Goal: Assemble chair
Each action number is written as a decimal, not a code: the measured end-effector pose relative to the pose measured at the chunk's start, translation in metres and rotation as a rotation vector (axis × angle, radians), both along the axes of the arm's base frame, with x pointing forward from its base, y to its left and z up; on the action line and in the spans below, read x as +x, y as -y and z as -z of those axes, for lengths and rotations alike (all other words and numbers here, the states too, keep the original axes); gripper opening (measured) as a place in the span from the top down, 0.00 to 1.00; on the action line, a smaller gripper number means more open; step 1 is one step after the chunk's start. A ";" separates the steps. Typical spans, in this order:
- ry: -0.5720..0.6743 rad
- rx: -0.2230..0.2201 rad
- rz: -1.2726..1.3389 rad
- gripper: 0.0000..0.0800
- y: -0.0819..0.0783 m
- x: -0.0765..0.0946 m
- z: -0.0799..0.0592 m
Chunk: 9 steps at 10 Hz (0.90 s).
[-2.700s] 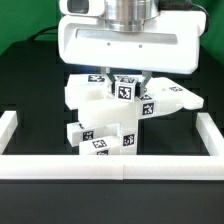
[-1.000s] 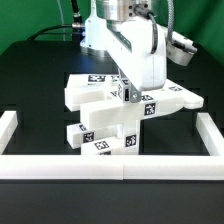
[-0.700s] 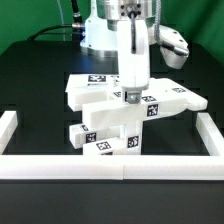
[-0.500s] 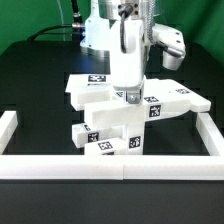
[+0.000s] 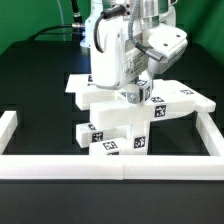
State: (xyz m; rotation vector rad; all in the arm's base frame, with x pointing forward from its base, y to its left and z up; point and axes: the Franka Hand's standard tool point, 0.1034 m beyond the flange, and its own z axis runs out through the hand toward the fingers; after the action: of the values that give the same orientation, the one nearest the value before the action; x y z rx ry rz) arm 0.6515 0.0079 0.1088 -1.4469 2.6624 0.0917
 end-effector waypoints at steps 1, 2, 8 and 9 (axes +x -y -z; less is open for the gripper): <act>0.002 -0.001 -0.019 0.66 0.000 0.000 0.000; 0.002 -0.002 -0.027 0.66 -0.001 0.000 0.000; 0.037 -0.025 -0.388 0.19 0.003 0.000 0.000; 0.042 -0.029 -0.442 0.19 0.003 0.000 0.000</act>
Offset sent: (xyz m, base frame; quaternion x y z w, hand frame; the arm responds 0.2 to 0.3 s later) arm 0.0028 -0.0057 0.0002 -0.0294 -0.0030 -0.0757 0.9967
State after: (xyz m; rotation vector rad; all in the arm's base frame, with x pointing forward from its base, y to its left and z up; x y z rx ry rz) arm 0.6510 0.0050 0.1085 -1.9943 2.2728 0.0574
